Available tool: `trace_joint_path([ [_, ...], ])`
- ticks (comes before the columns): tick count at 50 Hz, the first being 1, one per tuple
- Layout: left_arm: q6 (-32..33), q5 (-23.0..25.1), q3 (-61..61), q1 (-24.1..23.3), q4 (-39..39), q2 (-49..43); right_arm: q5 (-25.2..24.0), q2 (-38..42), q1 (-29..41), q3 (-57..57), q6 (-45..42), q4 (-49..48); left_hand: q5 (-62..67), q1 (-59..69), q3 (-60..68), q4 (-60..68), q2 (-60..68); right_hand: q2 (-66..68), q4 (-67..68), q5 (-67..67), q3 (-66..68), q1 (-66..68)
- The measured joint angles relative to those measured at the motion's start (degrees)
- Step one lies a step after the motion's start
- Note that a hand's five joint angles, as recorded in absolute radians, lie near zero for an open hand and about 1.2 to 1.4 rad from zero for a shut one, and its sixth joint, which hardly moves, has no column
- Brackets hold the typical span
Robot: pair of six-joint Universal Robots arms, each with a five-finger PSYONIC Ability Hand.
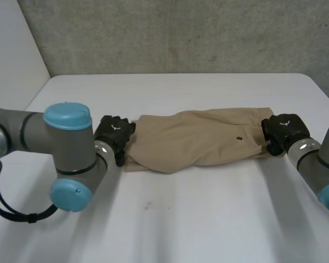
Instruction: Fold the shorts.
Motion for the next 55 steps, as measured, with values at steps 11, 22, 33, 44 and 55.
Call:
trace_joint_path([
  [11,-0.58,0.14,-6.59,0.55,-1.99,11.2,1.45,-1.9,0.06,-4.56,-17.47,7.15,-6.04,-4.07,-6.76,-6.57,-6.93,0.0,0.0,0.09,0.05,0.01],
  [22,-0.77,0.55,-8.98,3.09,-1.7,16.51,3.11,-0.82,10.03,-15.75,-25.55,8.34,-6.04,-4.07,-6.76,-6.57,-6.93,0.15,0.04,0.58,0.07,1.09],
  [33,-0.94,0.44,-8.79,4.13,-1.32,16.51,-5.44,8.16,30.07,-18.22,-30.71,-2.24,-6.04,-4.07,-6.76,-6.57,-6.93,0.48,0.22,0.99,1.83,0.94],
  [44,-1.74,0.52,-5.2,5.63,-0.67,15.85,-14.24,6.6,32.26,-14.75,-18.79,-3.98,-6.04,-4.07,-6.76,-6.57,-6.93,-54.74,-54.75,-50.29,-54.1,-22.12],
  [55,-9.09,0.7,3.6,4.28,-0.45,10.87,-6.96,-1.27,22.4,-19.19,15.37,0.21,-6.04,-4.07,-6.76,-6.57,-6.93,-54.74,-54.75,-50.29,-54.1,-22.12],
])
